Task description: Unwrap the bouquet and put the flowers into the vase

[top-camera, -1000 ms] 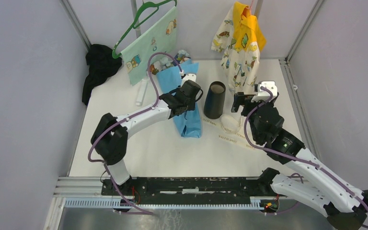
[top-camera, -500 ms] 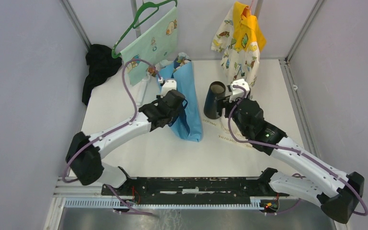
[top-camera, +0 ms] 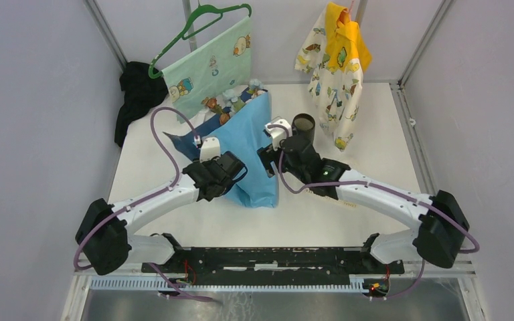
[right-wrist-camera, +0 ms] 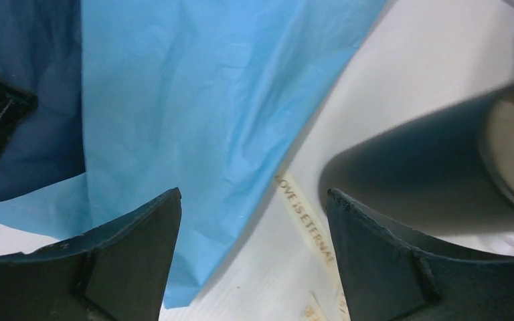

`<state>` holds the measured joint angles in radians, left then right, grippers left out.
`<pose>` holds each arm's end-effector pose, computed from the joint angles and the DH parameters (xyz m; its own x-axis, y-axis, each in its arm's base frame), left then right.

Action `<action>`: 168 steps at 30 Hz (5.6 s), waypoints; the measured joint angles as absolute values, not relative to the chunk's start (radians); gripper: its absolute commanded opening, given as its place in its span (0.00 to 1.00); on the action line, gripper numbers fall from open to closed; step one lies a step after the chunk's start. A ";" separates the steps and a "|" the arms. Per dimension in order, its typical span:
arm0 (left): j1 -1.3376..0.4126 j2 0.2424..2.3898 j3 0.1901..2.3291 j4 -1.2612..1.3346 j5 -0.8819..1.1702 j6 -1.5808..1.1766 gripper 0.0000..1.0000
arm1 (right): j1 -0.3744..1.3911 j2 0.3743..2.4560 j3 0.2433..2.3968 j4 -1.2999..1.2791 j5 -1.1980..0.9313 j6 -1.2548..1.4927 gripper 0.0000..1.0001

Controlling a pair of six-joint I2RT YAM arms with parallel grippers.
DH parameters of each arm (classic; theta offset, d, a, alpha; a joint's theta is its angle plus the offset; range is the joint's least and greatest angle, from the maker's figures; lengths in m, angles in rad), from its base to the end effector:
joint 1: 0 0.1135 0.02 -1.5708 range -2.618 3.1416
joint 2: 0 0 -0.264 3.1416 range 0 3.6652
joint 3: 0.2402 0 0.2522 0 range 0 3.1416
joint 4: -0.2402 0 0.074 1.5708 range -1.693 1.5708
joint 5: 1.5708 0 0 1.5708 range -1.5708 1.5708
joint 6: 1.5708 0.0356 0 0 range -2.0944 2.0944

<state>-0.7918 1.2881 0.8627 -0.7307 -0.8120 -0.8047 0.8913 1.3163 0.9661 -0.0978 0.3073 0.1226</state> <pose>0.1827 -0.1483 0.2304 -0.6506 -0.0467 -0.7580 -0.2663 0.9488 0.1701 0.1978 0.2278 0.2946 -0.3399 -0.2352 -0.9106 -0.5325 0.8462 -0.0198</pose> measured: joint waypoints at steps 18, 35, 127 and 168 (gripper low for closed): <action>-0.792 0.759 1.001 -0.844 -0.967 -0.863 0.66 | 1.079 1.784 1.283 -0.131 0.255 0.080 0.87; -0.791 0.833 0.965 -0.766 -0.939 -0.821 0.66 | 1.068 2.025 1.497 -0.247 0.391 0.031 0.07; -1.053 0.917 0.943 -0.427 0.090 -0.604 0.78 | 0.903 1.243 1.059 -0.220 0.501 0.125 0.60; -0.649 1.656 1.176 -0.060 -0.195 -0.677 0.74 | 0.407 1.448 1.314 -0.389 0.289 0.128 0.62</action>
